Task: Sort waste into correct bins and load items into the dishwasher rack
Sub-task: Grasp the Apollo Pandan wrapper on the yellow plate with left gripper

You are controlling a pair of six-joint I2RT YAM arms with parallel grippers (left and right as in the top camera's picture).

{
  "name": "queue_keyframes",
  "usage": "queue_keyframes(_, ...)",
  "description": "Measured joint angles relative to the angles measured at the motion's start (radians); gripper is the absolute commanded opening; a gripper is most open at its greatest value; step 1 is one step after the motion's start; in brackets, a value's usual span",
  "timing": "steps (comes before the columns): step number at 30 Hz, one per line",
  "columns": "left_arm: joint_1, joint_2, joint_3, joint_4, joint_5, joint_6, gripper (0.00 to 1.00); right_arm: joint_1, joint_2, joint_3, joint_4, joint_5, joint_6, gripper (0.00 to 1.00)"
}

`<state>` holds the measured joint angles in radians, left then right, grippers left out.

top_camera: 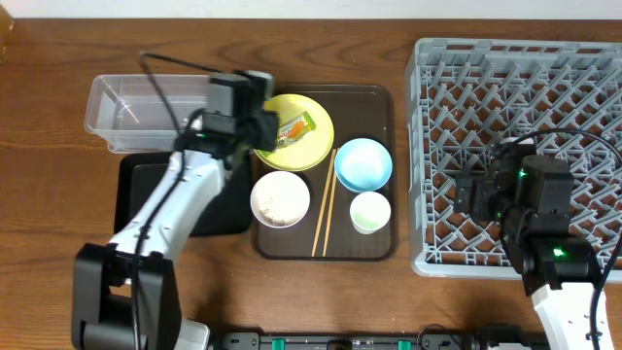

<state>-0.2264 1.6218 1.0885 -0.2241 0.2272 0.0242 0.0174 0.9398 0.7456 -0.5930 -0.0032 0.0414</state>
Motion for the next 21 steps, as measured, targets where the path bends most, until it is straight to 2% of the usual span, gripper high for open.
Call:
queue_keyframes(2, -0.035, 0.010, 0.000, 0.003, -0.003, 0.039, 0.53, 0.000, 0.000, 0.000, 0.000, 0.000, 0.000, 0.99)
queue_keyframes(5, -0.070, 0.054, 0.000, 0.007, -0.013, 0.116, 0.68, 0.000, 0.000, 0.000, 0.000, 0.000, 0.000, 0.99)
queue_keyframes(7, -0.082, 0.096, 0.000, 0.010, -0.019, 0.159, 0.72, 0.000, 0.000, 0.000, 0.000, 0.000, 0.000, 0.99)
queue_keyframes(11, -0.090, 0.175, 0.000, 0.037, -0.055, 0.232, 0.73, 0.000, 0.000, 0.000, 0.000, 0.000, 0.000, 0.99)
queue_keyframes(21, -0.090, 0.231, 0.000, 0.132, -0.154, 0.273, 0.73, 0.000, 0.000, 0.000, -0.001, 0.000, 0.000, 0.99)
